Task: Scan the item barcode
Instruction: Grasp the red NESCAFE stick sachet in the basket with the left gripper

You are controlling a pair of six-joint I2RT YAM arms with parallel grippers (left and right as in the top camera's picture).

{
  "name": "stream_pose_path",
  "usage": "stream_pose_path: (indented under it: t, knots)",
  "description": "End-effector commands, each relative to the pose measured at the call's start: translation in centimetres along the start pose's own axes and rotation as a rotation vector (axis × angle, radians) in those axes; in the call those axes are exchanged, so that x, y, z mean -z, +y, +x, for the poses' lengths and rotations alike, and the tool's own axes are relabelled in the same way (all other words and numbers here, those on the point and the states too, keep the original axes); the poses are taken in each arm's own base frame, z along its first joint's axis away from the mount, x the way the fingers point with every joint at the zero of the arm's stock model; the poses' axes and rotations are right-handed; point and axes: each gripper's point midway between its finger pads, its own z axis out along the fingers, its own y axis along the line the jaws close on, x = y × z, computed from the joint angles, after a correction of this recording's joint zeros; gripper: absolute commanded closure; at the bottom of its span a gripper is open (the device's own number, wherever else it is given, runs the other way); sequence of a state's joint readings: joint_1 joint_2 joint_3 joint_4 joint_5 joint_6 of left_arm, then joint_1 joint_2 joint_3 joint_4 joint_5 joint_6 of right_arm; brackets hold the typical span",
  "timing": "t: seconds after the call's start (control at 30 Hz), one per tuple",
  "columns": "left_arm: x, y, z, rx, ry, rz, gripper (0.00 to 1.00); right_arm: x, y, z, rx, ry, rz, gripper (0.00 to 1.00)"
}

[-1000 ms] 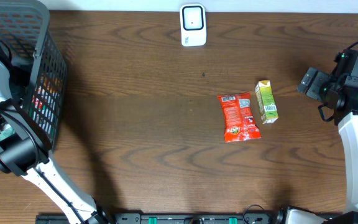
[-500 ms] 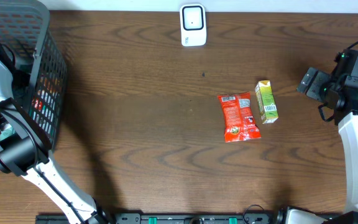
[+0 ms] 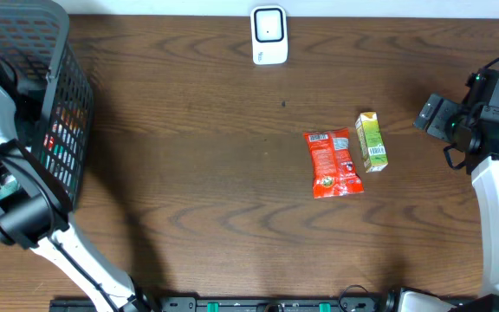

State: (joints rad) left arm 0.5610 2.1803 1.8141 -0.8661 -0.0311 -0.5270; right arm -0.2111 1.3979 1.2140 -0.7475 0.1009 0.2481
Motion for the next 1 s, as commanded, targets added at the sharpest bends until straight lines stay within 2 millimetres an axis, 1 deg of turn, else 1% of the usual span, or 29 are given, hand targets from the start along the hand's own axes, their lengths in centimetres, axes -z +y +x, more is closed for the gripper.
stream_pose_path:
  t: [0.0, 0.1, 0.13, 0.27, 0.33, 0.37, 0.43, 0.47, 0.5, 0.57, 0.63, 0.7, 0.73, 0.8, 0.97]
  knots:
    - [6.6, -0.9, -2.5, 0.017, -0.140, 0.087, 0.92, 0.0, -0.1, 0.0, 0.000, 0.003, 0.002, 0.01]
    - [10.1, -1.1, -3.3, 0.031, -0.207, 0.133, 0.93, 0.0, -0.1, 0.0, 0.000, 0.002, 0.002, 0.01]
    - [11.7, -1.1, -3.6, 0.036, -0.235, 0.153, 0.92, 0.0, -0.1, 0.0, 0.000, 0.003, 0.002, 0.01]
    - [17.6, -0.8, -4.0, 0.049, -0.337, 0.224, 0.93, 0.0, -0.1, 0.0, 0.000, 0.002, 0.002, 0.01]
    - [20.6, -0.6, -3.5, 0.048, -0.367, 0.268, 0.93, 0.0, -0.2, 0.0, 0.000, 0.002, 0.002, 0.01]
    - [22.0, -0.9, -2.9, 0.040, -0.364, 0.313, 0.93, 0.0, -0.1, 0.0, 0.000, 0.002, 0.002, 0.01]
    - [24.9, -2.2, -1.3, -0.015, -0.340, 0.447, 0.93, 0.0, -0.1, 0.0, 0.000, 0.002, 0.002, 0.01]
    - [26.0, -2.9, -0.5, -0.042, -0.324, 0.507, 0.92, 0.0, -0.1, 0.0, 0.000, 0.003, 0.002, 0.01]
    - [28.0, -4.4, 1.3, -0.113, -0.277, 0.634, 0.93, 0.0, -0.1, 0.0, -0.001, 0.002, 0.002, 0.01]
    - [30.0, -5.8, 3.8, -0.187, -0.197, 0.774, 0.92, 0.0, -0.1, 0.0, 0.000, 0.003, 0.002, 0.01]
    - [32.1, -7.3, 7.1, -0.288, -0.082, 0.937, 0.93, 0.0, -0.1, 0.0, 0.000, 0.003, 0.002, 0.01]
    - [34.3, -8.6, 11.1, -0.420, 0.057, 1.107, 0.92, 0.0, -0.1, 0.0, 0.000, 0.003, 0.002, 0.01]
    - [35.2, -9.0, 13.5, -0.501, 0.132, 1.188, 0.92, 0.0, -0.1, 0.0, 0.000, 0.003, 0.002, 0.01]
    - [35.9, -9.4, 16.3, -0.590, 0.209, 1.248, 0.93, 0.0, -0.1, 0.0, 0.000, 0.002, 0.002, 0.01]
    - [36.5, -10.3, 22.2, -0.741, 0.353, 1.318, 0.92, 0.0, -0.1, 0.0, 0.000, 0.003, 0.002, 0.01]
